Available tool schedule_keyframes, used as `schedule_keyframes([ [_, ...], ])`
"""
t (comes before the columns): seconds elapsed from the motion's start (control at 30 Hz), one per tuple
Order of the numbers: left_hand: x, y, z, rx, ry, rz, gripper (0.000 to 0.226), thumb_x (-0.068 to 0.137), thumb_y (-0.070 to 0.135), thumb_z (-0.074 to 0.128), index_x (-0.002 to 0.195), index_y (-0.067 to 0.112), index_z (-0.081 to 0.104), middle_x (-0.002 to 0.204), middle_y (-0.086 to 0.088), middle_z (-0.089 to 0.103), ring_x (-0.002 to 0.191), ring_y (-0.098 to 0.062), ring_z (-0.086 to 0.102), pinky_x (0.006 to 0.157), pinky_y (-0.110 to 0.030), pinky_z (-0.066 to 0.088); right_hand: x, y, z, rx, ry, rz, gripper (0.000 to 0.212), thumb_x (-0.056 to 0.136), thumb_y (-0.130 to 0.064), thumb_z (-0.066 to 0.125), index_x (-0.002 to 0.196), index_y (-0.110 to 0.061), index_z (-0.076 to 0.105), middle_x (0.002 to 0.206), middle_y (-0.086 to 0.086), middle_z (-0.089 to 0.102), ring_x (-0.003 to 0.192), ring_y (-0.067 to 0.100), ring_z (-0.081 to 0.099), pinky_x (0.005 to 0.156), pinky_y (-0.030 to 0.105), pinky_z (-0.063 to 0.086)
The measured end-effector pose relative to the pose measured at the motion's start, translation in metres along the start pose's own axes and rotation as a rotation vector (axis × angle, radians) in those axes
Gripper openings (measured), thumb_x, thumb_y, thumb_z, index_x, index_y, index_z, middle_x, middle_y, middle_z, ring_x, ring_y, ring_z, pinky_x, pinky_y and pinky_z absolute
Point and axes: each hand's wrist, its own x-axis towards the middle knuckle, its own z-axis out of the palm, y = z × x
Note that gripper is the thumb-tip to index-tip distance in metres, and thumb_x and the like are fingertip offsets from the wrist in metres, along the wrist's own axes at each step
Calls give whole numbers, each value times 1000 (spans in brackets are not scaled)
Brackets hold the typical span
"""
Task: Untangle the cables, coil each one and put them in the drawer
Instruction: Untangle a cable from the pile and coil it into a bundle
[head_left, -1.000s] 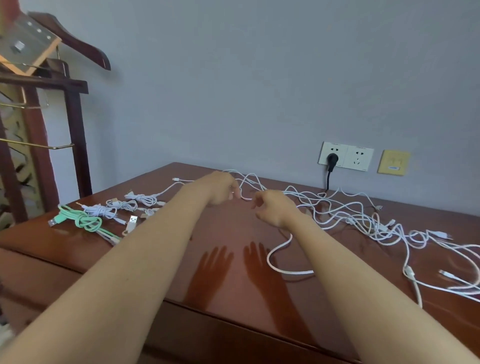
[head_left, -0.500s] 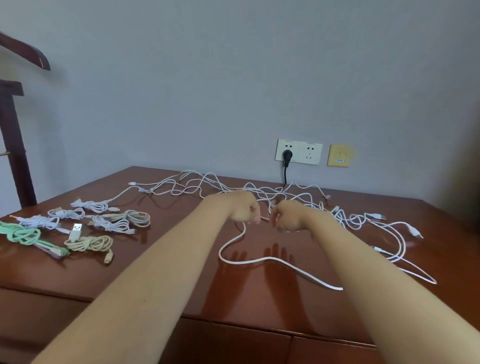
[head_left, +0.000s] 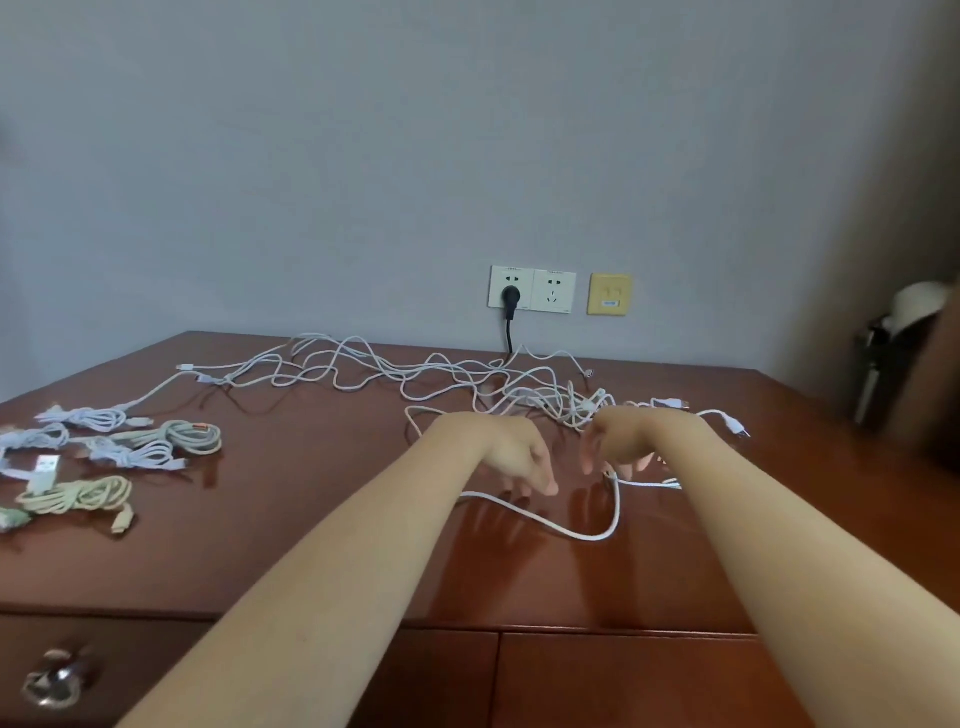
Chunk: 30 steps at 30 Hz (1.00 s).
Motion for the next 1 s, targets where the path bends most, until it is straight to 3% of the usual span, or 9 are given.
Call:
schedule_keyframes([
  [0.13, -3, 19, 4, 73, -26, 40, 37, 77, 38, 74, 110, 24, 66, 83, 16, 60, 92, -9, 57, 97, -25, 42, -5, 10, 9, -41, -13, 4, 47, 73, 15, 56, 105, -17, 68, 92, 5, 60, 81, 19, 56, 63, 23, 47],
  [0.27, 2, 30, 13, 92, -93, 42, 36, 73, 34, 78, 105, 22, 66, 92, 5, 63, 89, -14, 58, 83, -26, 48, -2, 17, 16, -86, 87, -39, 31, 76, 4, 68, 103, -11, 68, 104, 7, 66, 105, 24, 59, 83, 29, 46],
  [0.4, 10, 15, 21, 14, 45, 45, 25, 77, 30, 76, 96, 15, 69, 80, 6, 60, 76, -7, 54, 64, -15, 42, 6, 24, 23, -103, 170, -49, 23, 81, -9, 68, 104, -14, 65, 119, 6, 59, 109, 24, 55, 87, 31, 43],
  [0.47, 12, 4, 23, -13, 156, 25, 23, 79, 29, 74, 95, 14, 69, 83, 4, 60, 84, -11, 56, 67, -18, 43, 8, 27, 30, -106, 225, -45, 24, 86, -10, 60, 110, -12, 58, 124, 8, 53, 114, 26, 51, 86, 29, 39],
  [0.57, 15, -7, 25, 9, 278, -16, 17, 83, 30, 70, 93, 17, 66, 93, -1, 58, 105, -20, 57, 89, -30, 45, 11, 32, 41, -33, 355, -45, 31, 89, -4, 48, 119, -8, 48, 126, 13, 45, 115, 33, 48, 89, 32, 39],
  [0.7, 20, -10, 24, 140, 389, -69, 13, 86, 33, 65, 92, 22, 62, 107, -1, 61, 105, -22, 57, 86, -31, 41, 16, 32, 45, -48, 544, 89, 30, 89, -1, 42, 117, -9, 50, 120, 16, 53, 110, 34, 53, 83, 34, 43],
  [0.77, 24, -9, 23, 130, 422, -57, 12, 87, 30, 64, 96, 22, 61, 110, 0, 61, 105, -21, 56, 86, -31, 39, 20, 29, 41, 99, 659, 107, 24, 89, -7, 45, 109, -11, 59, 113, 14, 60, 105, 33, 56, 78, 32, 42],
  [0.87, 30, -8, 24, -87, 473, 21, 10, 87, 28, 63, 94, 22, 61, 103, 0, 62, 96, -18, 57, 83, -28, 41, 29, 22, 33, 595, 818, 6, 19, 88, -6, 51, 92, -12, 67, 90, 9, 67, 87, 26, 59, 71, 27, 40],
  [1.0, 36, 1, 26, -413, 534, 132, 30, 89, 26, 62, 117, 16, 56, 100, 2, 58, 95, -11, 52, 78, -18, 32, 32, 0, 19, 1264, 674, -192, 28, 90, 9, 41, 89, -6, 64, 71, 3, 59, 58, 12, 50, 54, 20, 40],
])
